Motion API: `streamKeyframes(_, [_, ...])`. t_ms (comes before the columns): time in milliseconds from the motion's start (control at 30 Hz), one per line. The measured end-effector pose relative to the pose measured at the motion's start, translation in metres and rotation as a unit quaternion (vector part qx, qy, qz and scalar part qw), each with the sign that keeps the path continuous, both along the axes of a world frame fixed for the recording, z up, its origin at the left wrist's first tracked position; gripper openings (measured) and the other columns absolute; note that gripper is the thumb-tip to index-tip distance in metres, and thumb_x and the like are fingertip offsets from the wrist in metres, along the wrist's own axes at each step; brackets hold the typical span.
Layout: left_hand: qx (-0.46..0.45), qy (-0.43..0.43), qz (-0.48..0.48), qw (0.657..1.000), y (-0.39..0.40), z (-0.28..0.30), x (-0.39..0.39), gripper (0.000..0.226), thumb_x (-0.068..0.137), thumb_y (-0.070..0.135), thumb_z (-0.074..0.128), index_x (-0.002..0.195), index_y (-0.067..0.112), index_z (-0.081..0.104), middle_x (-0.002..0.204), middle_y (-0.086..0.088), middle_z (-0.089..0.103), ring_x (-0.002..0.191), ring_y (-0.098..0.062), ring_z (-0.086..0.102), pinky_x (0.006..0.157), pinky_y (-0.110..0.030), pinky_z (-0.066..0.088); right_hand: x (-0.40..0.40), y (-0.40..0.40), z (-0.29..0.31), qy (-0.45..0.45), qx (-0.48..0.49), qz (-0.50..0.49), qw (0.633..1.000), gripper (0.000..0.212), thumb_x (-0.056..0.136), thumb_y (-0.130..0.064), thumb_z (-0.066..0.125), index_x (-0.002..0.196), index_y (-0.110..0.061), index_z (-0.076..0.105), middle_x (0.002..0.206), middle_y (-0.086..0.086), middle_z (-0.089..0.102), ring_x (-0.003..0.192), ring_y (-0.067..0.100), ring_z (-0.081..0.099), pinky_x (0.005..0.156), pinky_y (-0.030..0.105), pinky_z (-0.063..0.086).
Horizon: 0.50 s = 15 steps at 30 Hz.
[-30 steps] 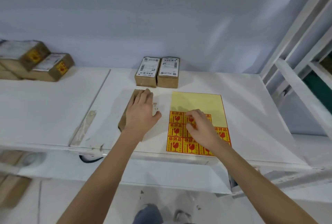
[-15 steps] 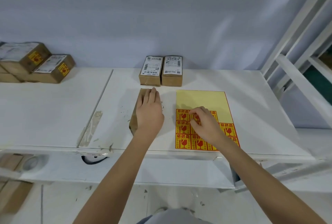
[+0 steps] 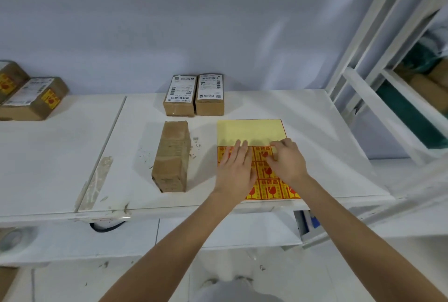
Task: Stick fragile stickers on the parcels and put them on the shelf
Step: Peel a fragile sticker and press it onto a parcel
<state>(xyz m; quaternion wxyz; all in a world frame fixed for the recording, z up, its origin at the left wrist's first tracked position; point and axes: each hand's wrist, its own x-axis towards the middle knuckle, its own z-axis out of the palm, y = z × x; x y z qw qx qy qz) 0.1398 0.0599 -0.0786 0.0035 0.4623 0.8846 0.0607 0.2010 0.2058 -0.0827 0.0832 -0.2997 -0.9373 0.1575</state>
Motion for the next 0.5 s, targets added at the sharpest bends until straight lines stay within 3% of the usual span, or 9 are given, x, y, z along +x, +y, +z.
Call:
streamKeyframes(67, [-0.017,-0.036,-0.011,0.999,0.011,-0.012,0.000,0.062,0.089,0.038,0.022,0.130,0.006,0.055,0.139,-0.010,0.050,0.134,-0.026,0.041,0.110,-0.044,0.030,0.002,0.008,-0.001,-0.011,0.005,-0.004,1.000,0.044,0.092,-0.026,0.053,0.133,-0.010,0.050,0.126,0.013,0.049,0.119,0.027,0.044,0.088,0.036,0.045])
streamKeyframes(267, [0.012,-0.038,-0.022,0.999,0.025,-0.028,-0.008,0.076,0.088,0.051,0.000,0.148,0.010,0.023,0.156,-0.006,0.021,0.146,-0.019,0.010,0.115,-0.034,-0.003,0.005,0.026,-0.006,-0.015,-0.040,0.022,0.999,0.042,0.093,-0.029,0.052,0.133,-0.017,0.051,0.116,0.010,0.052,0.109,0.025,0.051,0.086,0.034,0.045])
streamKeyframes(500, [0.036,-0.031,0.007,0.999,0.027,-0.036,-0.009,0.083,0.083,0.057,-0.001,0.150,0.012,0.016,0.158,-0.004,0.012,0.146,-0.016,0.002,0.115,-0.028,-0.006,0.006,0.029,-0.015,0.018,-0.030,0.042,0.999,0.035,0.092,-0.032,0.053,0.126,-0.024,0.059,0.108,0.008,0.057,0.102,0.023,0.054,0.082,0.033,0.045])
